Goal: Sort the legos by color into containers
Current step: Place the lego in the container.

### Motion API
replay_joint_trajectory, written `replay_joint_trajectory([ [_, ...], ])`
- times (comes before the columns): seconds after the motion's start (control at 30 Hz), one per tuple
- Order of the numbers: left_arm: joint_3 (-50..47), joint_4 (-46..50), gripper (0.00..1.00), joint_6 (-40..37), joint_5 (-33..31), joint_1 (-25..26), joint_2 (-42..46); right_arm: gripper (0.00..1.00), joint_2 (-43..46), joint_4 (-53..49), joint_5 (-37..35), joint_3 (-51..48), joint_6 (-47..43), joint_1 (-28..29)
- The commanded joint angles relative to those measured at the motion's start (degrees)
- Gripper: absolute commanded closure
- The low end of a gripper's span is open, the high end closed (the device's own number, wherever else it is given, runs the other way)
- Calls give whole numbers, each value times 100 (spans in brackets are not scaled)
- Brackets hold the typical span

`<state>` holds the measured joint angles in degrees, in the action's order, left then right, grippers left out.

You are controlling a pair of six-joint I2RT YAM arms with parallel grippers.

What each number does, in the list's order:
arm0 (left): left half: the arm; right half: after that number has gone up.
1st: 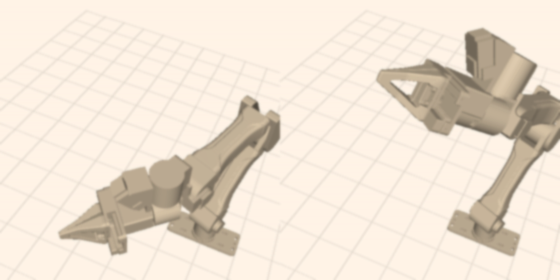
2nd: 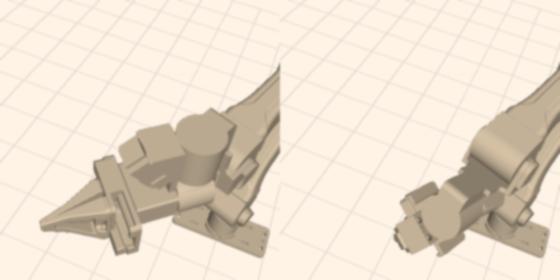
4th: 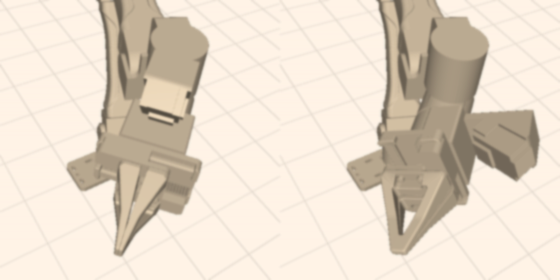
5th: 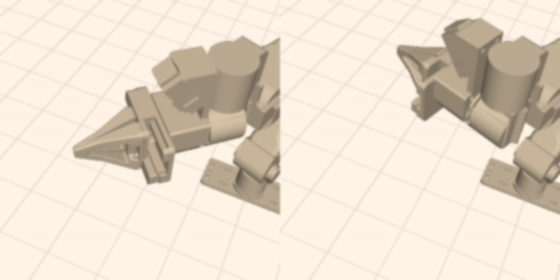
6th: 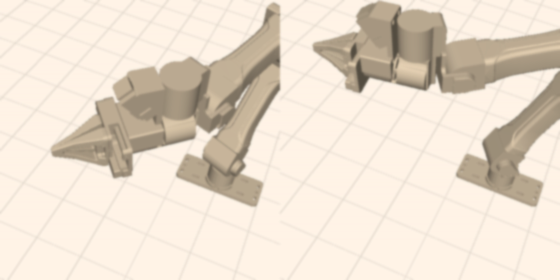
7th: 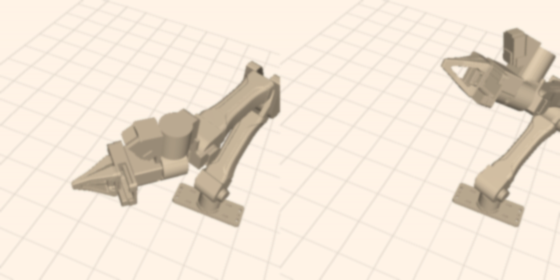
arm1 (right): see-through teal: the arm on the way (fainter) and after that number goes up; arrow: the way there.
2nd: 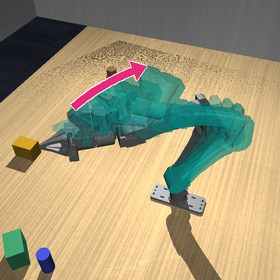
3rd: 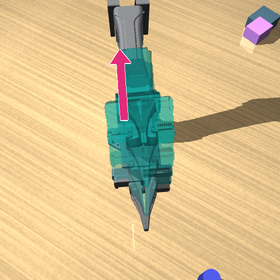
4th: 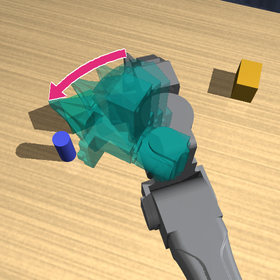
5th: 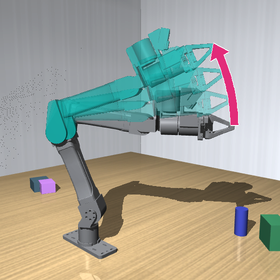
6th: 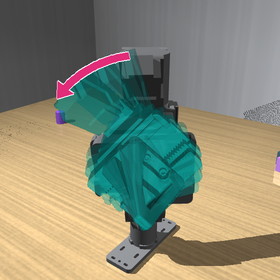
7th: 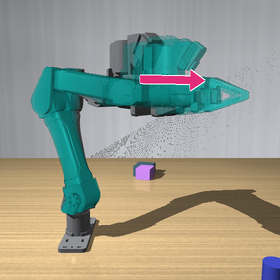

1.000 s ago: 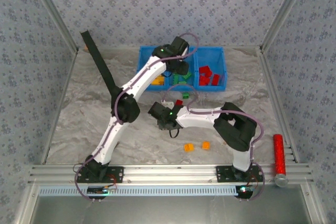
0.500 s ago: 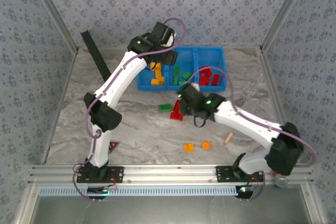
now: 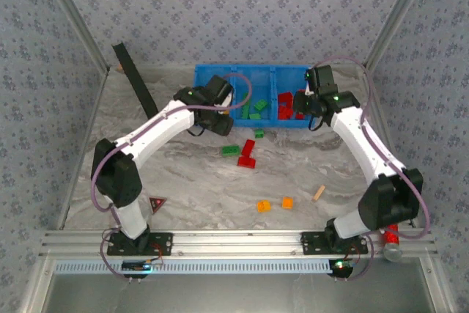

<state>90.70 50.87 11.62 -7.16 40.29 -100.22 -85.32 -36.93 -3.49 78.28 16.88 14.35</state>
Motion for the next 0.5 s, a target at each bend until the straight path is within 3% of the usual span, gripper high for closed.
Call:
replay_joint_trajectory([
  [0.0, -595, -500, 37, 452, 362, 269, 257, 70, -472, 92, 322, 516, -579, -174],
  [0.13, -1090, -895, 37, 427, 283, 555, 218, 70, -1099, -92, 459, 1143, -775, -446],
  [0.47, -2109, -2295, 33, -382, 513, 549, 221, 68, -2323, -333, 584, 1974, -1069, -567],
])
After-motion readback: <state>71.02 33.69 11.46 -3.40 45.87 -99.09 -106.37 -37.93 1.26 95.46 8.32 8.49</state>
